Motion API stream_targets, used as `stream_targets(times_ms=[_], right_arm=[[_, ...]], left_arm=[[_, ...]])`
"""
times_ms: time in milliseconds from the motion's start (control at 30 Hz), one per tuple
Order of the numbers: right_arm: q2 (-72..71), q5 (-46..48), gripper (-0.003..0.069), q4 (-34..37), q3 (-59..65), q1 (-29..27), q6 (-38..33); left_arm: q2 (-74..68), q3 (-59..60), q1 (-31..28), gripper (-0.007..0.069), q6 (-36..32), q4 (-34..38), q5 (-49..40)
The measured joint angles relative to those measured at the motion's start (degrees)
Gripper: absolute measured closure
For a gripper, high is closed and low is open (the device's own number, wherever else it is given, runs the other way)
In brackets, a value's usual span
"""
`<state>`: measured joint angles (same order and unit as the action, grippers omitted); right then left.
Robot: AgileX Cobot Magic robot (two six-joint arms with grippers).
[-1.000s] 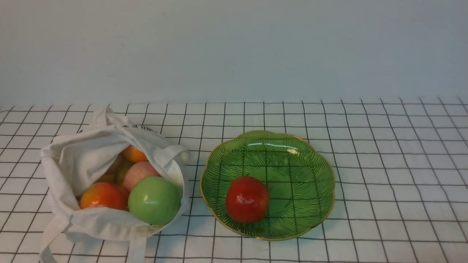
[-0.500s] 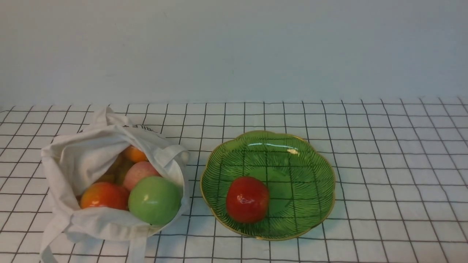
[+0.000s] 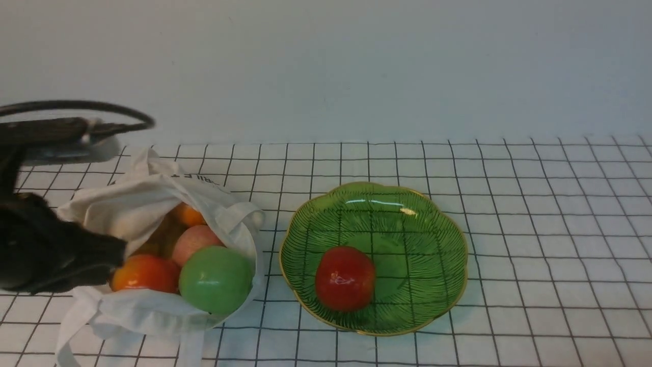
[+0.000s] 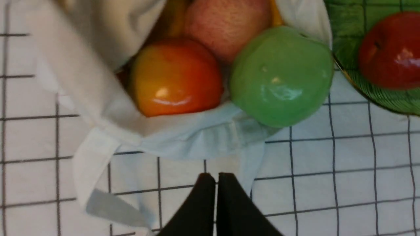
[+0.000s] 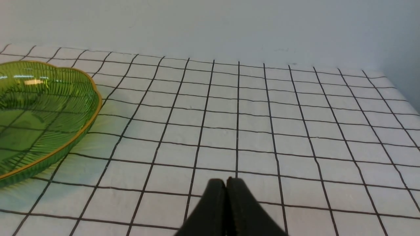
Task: Take the fruit out of the bag on the white checkered tablecloth and place them on the plate.
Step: 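Reach into the white bag and grasp the apple with the left gripper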
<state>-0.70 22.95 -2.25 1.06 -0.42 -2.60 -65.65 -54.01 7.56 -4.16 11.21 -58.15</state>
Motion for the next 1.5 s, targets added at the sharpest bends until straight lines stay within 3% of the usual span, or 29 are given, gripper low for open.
stream_targets(times_ms=[167,400,533,767,800,1133,1333,1500], right_arm=[[0.0,0.0,0.0673,0.0,0.0,0.0,0.0],[0.0,0.0,0.0673,0.0,0.0,0.0,0.0],[0.0,0.0,0.0673,0.0,0.0,0.0,0.0],[0.0,0.0,0.0673,0.0,0.0,0.0,0.0],[0.0,0.0,0.0673,0.0,0.0,0.0,0.0],[0.0,0.0,0.0673,0.0,0.0,0.0,0.0],[0.0,0.0,0.0673,0.0,0.0,0.0,0.0],[0.0,0.0,0.0673,0.0,0.0,0.0,0.0]], left_arm=[[-7.7,-4.6,12.2,0.0632,-0.3,-4.2,1.0],[-10.6,-6.2,19.4,0.0608,1.4,-12.6,5.3],[-12.9,-6.2,20.1,0.0475,1.5,-16.4,7.7],[-19.0,-6.2,20.1,0.0016,2.0,-18.2,9.4],[-20.0,-6.2,20.1,-0.0023,2.2,-18.4,9.7],[-26.2,-6.2,20.1,-0.0058,8.0,-22.5,13.4],[-27.9,-6.3,20.1,0.0038,11.0,-23.4,13.4],[-27.6,-7.0,20.1,0.0038,11.1,-23.7,12.0]])
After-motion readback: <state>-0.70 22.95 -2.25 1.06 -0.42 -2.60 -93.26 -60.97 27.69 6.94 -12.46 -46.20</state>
